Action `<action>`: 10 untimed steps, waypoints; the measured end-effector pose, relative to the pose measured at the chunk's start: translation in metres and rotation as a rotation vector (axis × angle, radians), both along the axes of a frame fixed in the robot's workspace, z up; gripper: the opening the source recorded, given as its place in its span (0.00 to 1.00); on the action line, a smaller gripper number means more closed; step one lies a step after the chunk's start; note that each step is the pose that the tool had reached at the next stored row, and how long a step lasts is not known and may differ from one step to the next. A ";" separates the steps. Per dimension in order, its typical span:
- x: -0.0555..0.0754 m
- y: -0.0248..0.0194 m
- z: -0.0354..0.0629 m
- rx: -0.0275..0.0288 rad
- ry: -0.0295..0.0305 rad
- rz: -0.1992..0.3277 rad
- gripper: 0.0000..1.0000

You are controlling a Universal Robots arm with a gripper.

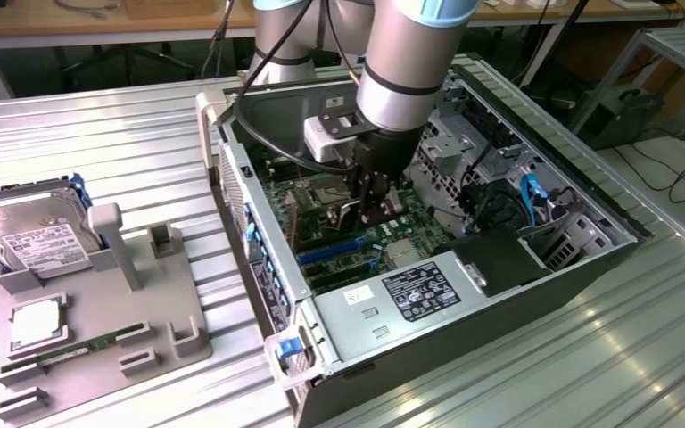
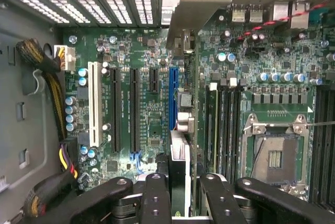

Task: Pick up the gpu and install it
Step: 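Insert the gpu into the slot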

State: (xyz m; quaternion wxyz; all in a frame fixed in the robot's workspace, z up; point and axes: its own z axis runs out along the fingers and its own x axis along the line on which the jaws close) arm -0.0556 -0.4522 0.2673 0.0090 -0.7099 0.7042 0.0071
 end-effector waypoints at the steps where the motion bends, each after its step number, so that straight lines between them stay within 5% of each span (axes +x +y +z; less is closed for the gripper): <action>1: -0.001 0.0001 -0.0021 0.0001 -0.0030 0.000 0.27; 10: -0.009 -0.0021 -0.0080 0.0000 -0.0030 0.000 0.27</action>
